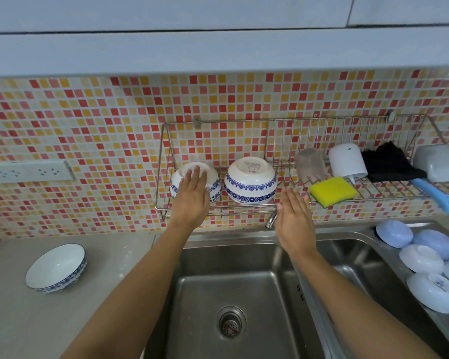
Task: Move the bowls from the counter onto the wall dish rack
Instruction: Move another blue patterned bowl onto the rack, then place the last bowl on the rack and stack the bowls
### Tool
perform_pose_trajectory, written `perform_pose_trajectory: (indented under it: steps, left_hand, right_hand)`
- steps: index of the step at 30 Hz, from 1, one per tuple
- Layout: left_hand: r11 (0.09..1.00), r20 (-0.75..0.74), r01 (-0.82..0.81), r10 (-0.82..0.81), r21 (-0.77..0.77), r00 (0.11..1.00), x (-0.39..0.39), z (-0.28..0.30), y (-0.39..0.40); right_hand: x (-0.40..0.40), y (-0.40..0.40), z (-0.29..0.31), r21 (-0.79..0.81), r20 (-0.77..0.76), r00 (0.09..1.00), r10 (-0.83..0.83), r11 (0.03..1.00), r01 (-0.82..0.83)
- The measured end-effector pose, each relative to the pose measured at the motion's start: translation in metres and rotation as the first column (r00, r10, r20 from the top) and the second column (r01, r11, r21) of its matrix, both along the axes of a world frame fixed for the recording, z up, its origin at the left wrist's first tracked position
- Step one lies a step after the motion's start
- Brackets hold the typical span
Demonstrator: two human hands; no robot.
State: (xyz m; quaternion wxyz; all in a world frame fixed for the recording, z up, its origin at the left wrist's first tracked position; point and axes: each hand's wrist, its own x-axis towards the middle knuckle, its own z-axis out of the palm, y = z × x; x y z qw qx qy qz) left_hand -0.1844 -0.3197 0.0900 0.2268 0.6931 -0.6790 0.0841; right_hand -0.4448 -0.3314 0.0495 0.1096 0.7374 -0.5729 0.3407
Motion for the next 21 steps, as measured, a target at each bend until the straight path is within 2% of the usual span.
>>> perform_pose_trajectory:
  steps: [8, 11, 15, 18, 21]
  left_hand:
    - [0.998, 0.174, 0.018, -0.006, -0.065, 0.985, 0.026, -0.034, 0.042]
    - [0.992, 0.134, 0.087, -0.074, -0.087, 0.988, 0.044, -0.041, 0.066]
    - [0.975, 0.048, 0.169, -0.163, -0.144, 0.985, 0.090, -0.053, 0.115]
    - [0.981, -0.035, 0.088, -0.096, -0.172, 0.995, 0.147, -0.069, 0.150]
    - [0.987, -0.142, -0.095, 0.076, -0.131, 0.987, 0.208, -0.086, 0.180]
  right_hand:
    - [0.019, 0.011, -0.013, 0.035, 0.056, 0.998, -0.003, 0.999, 0.001]
    - [0.055, 0.038, -0.027, 0.026, 0.018, 0.995, 0.097, 0.995, -0.097]
    - [0.131, 0.075, -0.054, -0.035, 0.036, 0.938, 0.345, 0.939, -0.343]
    - [0.202, 0.101, -0.073, 0.035, 0.078, 0.871, 0.485, 0.872, -0.489]
    - [0.268, 0.120, -0.085, 0.233, 0.104, 0.834, 0.541, 0.802, -0.549]
